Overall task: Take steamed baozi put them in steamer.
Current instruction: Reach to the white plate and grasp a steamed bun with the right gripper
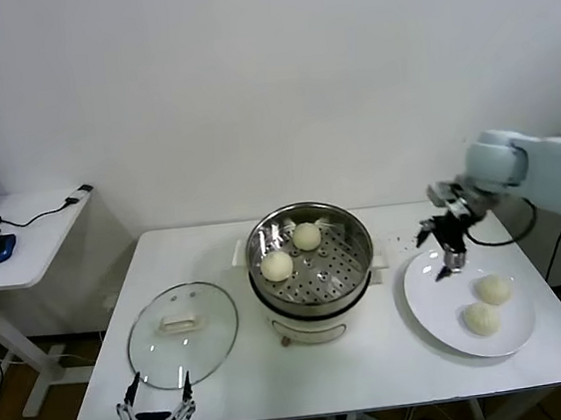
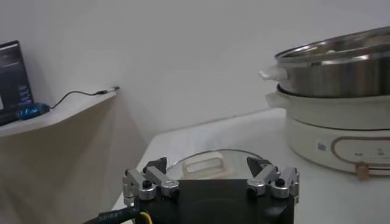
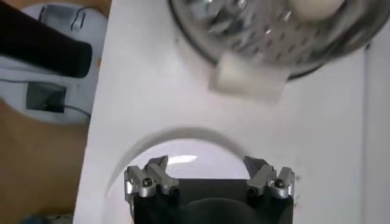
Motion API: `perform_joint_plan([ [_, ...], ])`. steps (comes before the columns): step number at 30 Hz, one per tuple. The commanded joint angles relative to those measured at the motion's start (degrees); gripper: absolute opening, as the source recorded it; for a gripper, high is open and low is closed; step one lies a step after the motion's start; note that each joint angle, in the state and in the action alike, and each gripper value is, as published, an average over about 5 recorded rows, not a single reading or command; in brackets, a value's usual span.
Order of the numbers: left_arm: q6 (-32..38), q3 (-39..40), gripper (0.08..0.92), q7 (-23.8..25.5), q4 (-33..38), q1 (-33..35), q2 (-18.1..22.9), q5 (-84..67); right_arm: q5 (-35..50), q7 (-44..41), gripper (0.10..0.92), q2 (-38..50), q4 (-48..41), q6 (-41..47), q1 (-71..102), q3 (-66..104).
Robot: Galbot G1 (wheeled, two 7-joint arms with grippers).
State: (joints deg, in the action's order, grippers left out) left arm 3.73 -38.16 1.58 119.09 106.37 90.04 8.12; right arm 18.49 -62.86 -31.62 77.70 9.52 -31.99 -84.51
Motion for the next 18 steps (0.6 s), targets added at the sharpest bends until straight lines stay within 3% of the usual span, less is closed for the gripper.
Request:
perform_joint_plan([
  [1,-0.14,-0.36,0.823,0.09,0.36,0.67,0.19,0.15,-16.65,-1.48,0.823,10.24,-2.98,-3.89,26.14,21.02],
  [18,-0.08,-0.76,0.823,-0.23,-0.54,0.86,0.93,1.03,-20.52,-0.48,0.823,0.93,-12.16,-5.40,31.88,26.90],
])
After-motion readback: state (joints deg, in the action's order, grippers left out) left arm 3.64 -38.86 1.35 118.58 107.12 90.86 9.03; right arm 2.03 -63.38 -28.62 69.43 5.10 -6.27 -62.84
